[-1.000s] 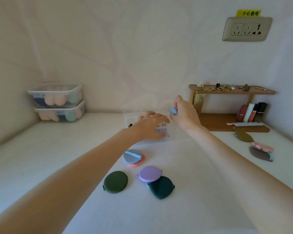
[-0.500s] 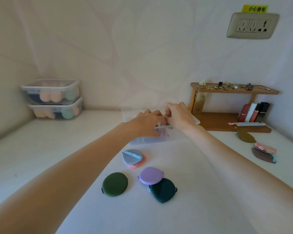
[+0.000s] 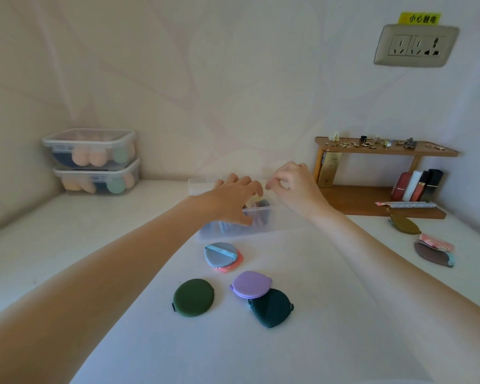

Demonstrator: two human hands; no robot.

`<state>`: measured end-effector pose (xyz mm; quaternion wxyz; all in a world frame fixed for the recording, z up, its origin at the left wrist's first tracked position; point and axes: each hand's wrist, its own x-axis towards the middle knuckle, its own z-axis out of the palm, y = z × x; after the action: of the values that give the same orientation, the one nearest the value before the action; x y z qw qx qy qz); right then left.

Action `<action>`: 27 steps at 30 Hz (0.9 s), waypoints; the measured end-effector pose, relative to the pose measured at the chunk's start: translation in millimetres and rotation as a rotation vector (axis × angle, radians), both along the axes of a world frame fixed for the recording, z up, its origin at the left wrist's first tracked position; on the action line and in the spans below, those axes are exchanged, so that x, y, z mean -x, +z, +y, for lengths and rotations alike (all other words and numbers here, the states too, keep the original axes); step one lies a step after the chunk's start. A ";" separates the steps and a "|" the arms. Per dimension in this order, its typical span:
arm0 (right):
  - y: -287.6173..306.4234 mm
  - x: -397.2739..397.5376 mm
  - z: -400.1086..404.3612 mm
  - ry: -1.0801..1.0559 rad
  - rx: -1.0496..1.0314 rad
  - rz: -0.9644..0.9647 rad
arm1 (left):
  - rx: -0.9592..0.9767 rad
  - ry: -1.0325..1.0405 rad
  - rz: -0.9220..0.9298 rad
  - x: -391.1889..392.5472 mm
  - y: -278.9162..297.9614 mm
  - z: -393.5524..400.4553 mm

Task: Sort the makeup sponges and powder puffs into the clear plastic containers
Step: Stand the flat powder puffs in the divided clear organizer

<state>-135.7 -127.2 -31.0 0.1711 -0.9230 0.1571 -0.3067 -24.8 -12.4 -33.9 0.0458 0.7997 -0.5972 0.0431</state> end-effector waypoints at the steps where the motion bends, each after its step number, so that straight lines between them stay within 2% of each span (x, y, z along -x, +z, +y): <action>1: 7.9 5.8 1.3 0.016 -0.033 -0.026 | -0.008 -0.002 -0.019 1.3 1.0 -1.1; 3: 21.7 20.9 6.1 0.082 -0.118 0.053 | -0.034 -0.021 -0.037 6.1 0.6 -4.1; 4: 26.7 27.1 10.3 0.123 -0.151 0.163 | -0.045 -0.023 -0.044 8.1 -0.4 -4.9; 8: 23.8 39.3 31.4 0.227 -0.270 0.772 | -0.017 -0.020 -0.045 12.9 -7.1 -6.0; 11: 10.0 37.1 47.9 0.245 -0.241 0.926 | -0.017 -0.018 -0.104 12.3 -7.3 -5.7; 16: -1.5 30.3 62.4 0.305 -0.184 0.982 | -0.090 -0.001 -0.197 12.8 -4.2 -0.7; 21: 5.6 30.8 53.3 0.352 -0.255 0.915 | -0.067 0.008 -0.163 10.0 -6.4 3.5; 23: 17.8 32.1 42.1 0.332 -0.297 0.817 | -0.056 -0.007 -0.129 8.9 -7.2 1.9; 27: 45.7 32.4 15.5 0.173 -0.417 0.398 | -0.075 0.010 -0.082 7.9 -8.0 -2.3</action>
<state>-168.1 -111.7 14.7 0.3484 -0.9199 0.1680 -0.0654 -32.7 -14.7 -41.9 -0.0089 0.8014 -0.5957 0.0536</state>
